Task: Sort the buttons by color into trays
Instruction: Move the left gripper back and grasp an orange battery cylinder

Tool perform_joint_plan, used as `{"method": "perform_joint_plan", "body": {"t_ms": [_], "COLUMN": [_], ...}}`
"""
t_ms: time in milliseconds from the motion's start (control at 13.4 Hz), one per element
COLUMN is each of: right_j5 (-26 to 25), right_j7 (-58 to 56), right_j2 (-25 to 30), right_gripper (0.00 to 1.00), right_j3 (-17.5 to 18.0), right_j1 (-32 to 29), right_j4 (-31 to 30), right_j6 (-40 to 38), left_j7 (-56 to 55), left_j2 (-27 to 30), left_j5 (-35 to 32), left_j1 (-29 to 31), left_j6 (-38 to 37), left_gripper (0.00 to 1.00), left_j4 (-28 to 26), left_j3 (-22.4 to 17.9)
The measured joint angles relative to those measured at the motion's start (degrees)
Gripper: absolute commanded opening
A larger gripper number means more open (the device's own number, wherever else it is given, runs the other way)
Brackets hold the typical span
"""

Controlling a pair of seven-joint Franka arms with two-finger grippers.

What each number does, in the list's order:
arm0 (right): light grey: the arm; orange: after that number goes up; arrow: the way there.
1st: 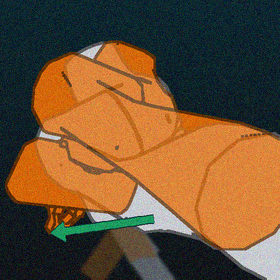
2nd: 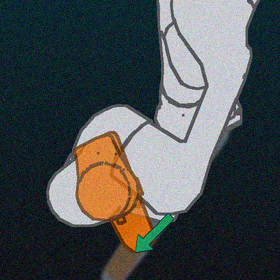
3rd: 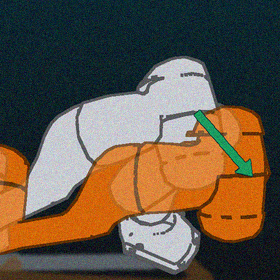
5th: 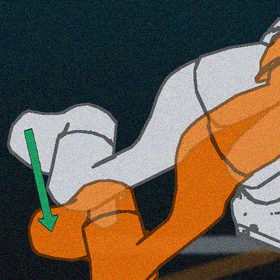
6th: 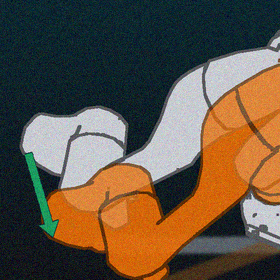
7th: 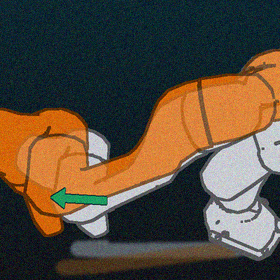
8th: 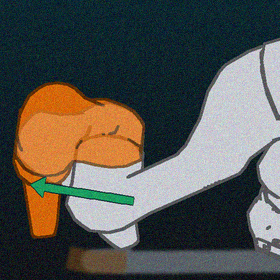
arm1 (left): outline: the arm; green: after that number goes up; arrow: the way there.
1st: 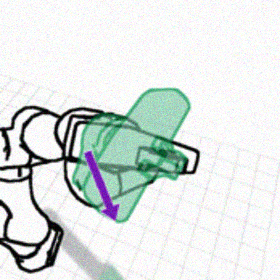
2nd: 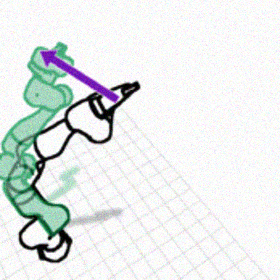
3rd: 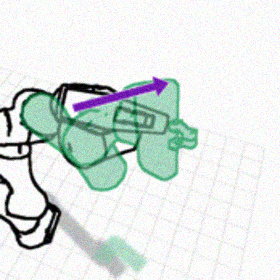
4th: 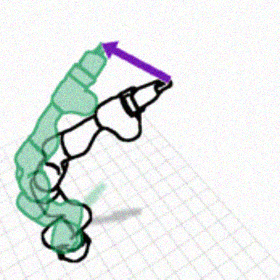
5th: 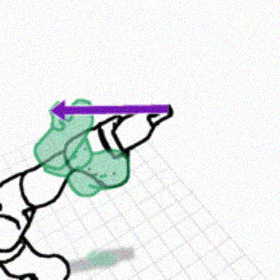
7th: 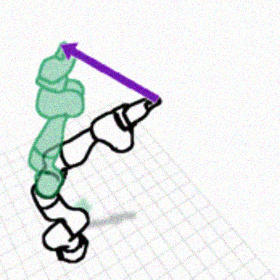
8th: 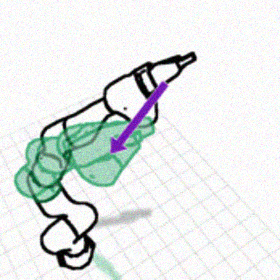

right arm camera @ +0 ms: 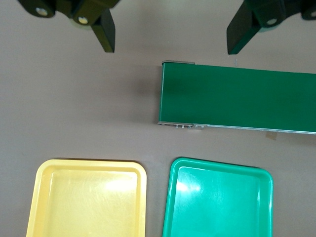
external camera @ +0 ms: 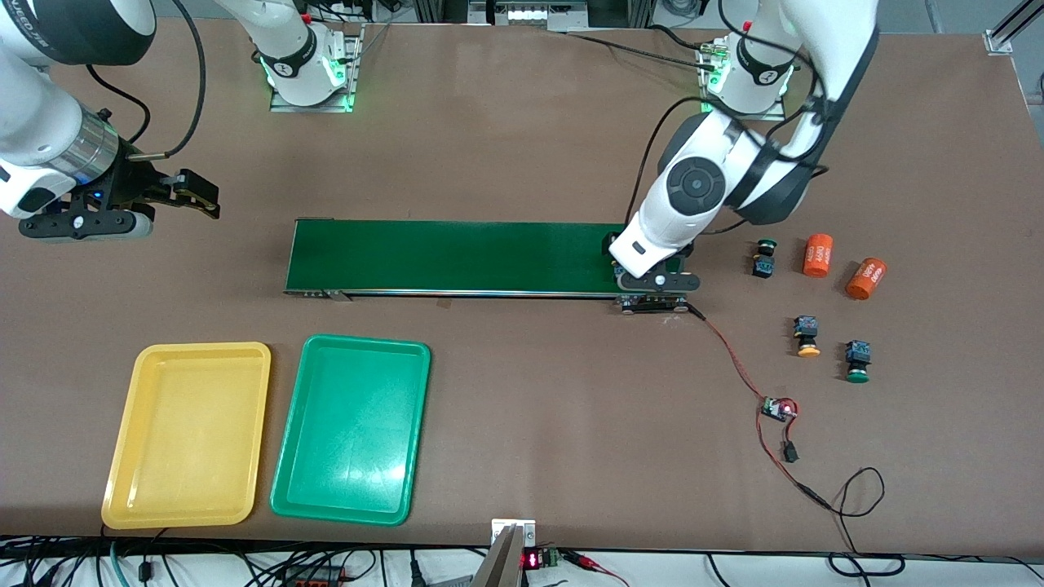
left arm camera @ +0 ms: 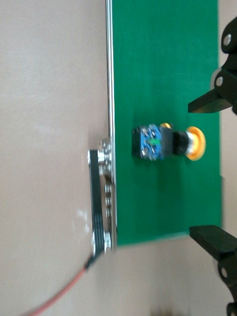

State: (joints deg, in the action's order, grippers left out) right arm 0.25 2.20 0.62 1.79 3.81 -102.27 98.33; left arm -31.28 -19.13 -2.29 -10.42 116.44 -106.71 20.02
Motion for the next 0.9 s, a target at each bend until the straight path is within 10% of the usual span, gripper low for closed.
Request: {"method": "perform_joint_plan", "body": {"t_ms": [896], "right_j5": [0.0], "right_j7": [0.04], "right_j2": [-0.01], "right_gripper": [1.0], "right_j3": [-0.01], "right_j1": [0.07], "right_j4": [0.0], "right_j6": [-0.01], "left_j7": [61.51], "left_j2": [-2.42], "left_j5": [-7.32], "left_j1": [37.72], "left_j6": [-4.65], "left_gripper": [1.0], "left_j4": [0.75], "left_j3": [-1.39]}}
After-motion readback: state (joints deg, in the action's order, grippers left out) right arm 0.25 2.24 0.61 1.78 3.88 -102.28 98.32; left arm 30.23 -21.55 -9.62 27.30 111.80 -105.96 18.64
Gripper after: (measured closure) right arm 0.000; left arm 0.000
